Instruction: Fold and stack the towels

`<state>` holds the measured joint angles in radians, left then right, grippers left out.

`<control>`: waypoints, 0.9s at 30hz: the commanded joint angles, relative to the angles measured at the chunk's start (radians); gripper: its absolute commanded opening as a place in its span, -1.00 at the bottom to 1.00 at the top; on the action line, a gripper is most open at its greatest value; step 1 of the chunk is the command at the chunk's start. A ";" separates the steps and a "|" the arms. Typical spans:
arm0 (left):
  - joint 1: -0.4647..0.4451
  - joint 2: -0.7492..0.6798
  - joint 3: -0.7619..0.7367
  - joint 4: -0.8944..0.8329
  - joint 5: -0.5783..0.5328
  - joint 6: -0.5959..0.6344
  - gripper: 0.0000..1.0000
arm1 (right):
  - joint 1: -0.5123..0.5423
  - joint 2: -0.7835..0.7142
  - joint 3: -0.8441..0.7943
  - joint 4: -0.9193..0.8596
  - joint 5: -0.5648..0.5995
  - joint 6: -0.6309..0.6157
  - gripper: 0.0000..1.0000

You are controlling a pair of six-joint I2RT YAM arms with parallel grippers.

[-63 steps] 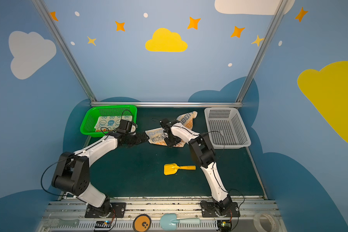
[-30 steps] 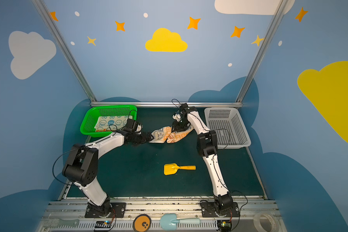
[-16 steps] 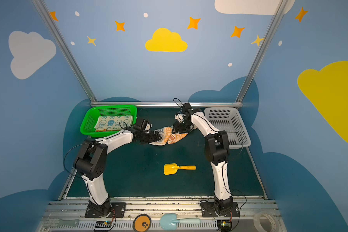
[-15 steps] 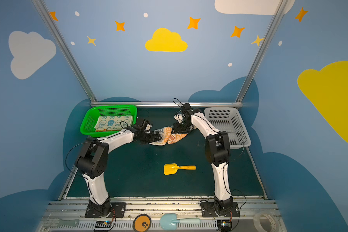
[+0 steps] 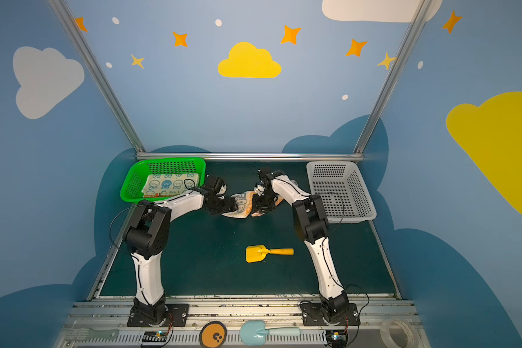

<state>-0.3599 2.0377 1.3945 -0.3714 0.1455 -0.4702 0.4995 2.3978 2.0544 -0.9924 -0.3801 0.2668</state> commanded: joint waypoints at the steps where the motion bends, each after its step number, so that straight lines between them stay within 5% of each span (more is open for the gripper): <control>1: 0.006 0.059 -0.003 -0.033 0.005 0.022 0.44 | -0.005 0.025 0.041 -0.030 0.070 0.041 -0.29; 7: 0.008 0.123 0.008 -0.062 0.008 0.030 -0.09 | -0.026 0.025 0.071 -0.068 0.120 0.020 -0.99; 10: 0.007 0.145 0.004 -0.071 0.011 0.035 -0.40 | -0.041 -0.008 0.064 -0.078 0.142 0.004 -1.00; 16: 0.005 0.175 -0.009 -0.101 -0.006 0.061 -0.62 | -0.048 -0.066 0.042 -0.106 0.149 -0.013 -1.00; 21: 0.001 0.152 0.025 -0.185 -0.033 0.065 -0.55 | -0.022 -0.104 -0.032 -0.059 0.108 0.012 -0.53; 27: 0.004 0.025 -0.003 -0.209 -0.102 0.046 0.30 | 0.013 -0.144 -0.086 -0.022 0.091 0.029 -0.24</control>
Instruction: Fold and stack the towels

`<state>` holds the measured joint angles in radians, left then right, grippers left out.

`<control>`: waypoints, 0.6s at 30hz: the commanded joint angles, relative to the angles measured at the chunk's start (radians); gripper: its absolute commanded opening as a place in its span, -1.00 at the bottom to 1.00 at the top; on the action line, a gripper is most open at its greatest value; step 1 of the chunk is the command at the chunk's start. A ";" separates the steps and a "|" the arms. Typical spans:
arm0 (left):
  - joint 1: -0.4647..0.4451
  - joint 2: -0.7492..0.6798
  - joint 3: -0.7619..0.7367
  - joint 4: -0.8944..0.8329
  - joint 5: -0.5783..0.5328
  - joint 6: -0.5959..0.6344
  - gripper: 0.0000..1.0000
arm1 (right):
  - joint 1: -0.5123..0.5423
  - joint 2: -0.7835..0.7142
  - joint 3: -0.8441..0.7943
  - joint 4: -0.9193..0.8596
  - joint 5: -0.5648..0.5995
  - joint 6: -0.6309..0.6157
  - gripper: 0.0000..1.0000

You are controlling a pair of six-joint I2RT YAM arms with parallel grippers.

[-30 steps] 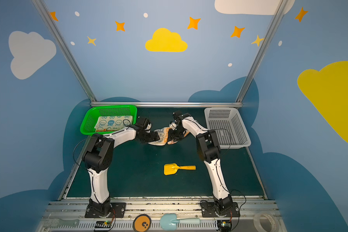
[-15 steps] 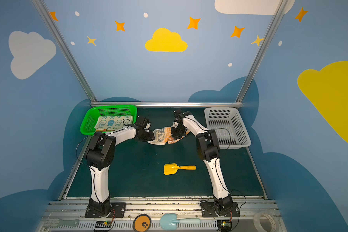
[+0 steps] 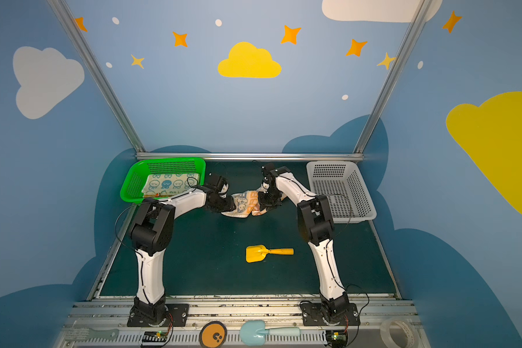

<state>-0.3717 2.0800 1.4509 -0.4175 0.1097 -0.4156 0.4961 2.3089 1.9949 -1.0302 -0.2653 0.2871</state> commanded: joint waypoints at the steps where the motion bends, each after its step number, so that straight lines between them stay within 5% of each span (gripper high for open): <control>1: 0.020 -0.030 -0.067 -0.162 -0.067 -0.009 0.32 | 0.022 -0.065 -0.038 0.028 -0.032 0.008 -0.17; 5: 0.032 -0.040 -0.073 -0.185 -0.079 -0.007 0.45 | 0.056 -0.074 -0.044 0.048 -0.066 0.012 0.05; 18: 0.067 -0.187 -0.183 -0.224 -0.102 -0.026 0.68 | 0.060 -0.019 -0.008 0.053 -0.064 0.041 0.11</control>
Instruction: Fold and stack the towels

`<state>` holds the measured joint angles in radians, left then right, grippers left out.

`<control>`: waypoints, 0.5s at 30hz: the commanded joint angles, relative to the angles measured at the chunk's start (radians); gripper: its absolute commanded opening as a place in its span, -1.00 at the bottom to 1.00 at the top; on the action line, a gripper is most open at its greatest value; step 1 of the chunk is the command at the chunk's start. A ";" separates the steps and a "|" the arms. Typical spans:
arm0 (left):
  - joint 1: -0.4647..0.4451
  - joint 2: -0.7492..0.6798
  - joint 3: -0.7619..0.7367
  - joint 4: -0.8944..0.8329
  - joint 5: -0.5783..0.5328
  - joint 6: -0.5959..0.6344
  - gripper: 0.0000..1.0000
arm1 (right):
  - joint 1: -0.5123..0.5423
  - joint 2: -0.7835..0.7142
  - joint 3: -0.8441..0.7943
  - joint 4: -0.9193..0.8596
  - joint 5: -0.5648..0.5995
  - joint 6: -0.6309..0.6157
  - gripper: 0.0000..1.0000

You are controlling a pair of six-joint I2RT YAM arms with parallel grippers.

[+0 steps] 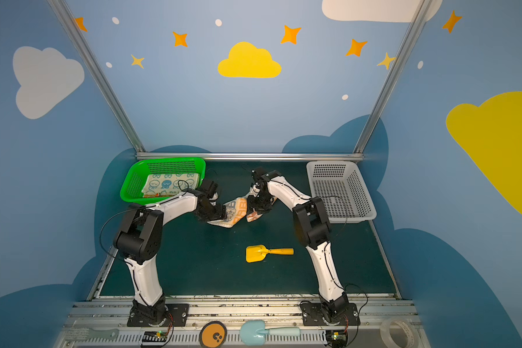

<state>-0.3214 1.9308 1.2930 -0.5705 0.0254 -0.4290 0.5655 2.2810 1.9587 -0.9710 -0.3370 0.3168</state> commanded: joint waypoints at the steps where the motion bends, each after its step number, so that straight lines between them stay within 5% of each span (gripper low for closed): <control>1: 0.019 -0.059 -0.037 -0.070 -0.015 -0.021 0.73 | -0.012 0.018 0.037 -0.010 0.004 0.009 0.11; 5: 0.034 -0.160 -0.109 -0.023 0.060 -0.063 0.99 | -0.013 0.054 0.080 -0.026 -0.008 -0.003 0.11; 15: 0.120 -0.314 -0.288 0.020 0.081 -0.169 0.99 | -0.001 0.075 0.095 -0.025 -0.020 -0.012 0.10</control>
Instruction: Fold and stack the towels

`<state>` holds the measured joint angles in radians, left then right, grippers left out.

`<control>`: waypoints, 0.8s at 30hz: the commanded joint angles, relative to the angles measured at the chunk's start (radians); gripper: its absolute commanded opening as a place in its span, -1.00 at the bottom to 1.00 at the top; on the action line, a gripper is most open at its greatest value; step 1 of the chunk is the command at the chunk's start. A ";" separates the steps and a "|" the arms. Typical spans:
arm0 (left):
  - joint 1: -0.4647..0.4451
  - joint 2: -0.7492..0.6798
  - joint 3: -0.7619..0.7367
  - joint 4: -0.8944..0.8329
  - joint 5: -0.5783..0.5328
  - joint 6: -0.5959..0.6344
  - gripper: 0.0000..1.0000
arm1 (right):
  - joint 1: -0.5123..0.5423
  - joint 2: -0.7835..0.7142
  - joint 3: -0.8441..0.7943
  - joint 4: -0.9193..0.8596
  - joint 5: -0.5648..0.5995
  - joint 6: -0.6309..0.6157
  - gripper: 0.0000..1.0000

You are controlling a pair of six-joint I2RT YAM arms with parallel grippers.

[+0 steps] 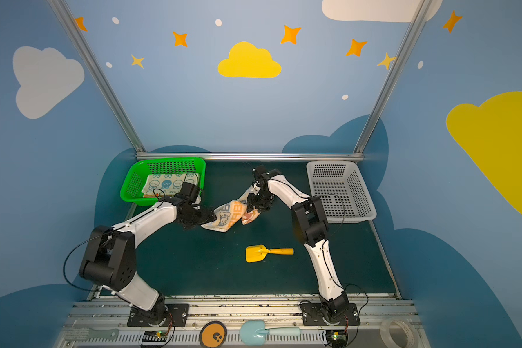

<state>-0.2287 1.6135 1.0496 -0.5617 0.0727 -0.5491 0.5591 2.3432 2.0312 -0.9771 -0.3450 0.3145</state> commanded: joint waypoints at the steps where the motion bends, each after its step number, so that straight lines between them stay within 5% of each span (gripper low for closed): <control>1: 0.032 0.010 -0.059 0.023 0.049 -0.053 0.99 | 0.006 0.011 0.020 -0.016 -0.012 -0.010 0.10; 9: 0.042 0.102 -0.073 0.127 0.152 -0.086 0.92 | 0.004 -0.025 -0.020 0.011 -0.011 -0.018 0.08; 24: 0.036 0.225 -0.092 0.274 0.134 -0.096 -0.03 | -0.007 -0.061 -0.068 0.050 -0.029 -0.019 0.03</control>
<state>-0.1814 1.7603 1.0004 -0.3550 0.2005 -0.6456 0.5579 2.3405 1.9743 -0.9333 -0.3607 0.3065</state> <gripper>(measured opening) 0.499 0.515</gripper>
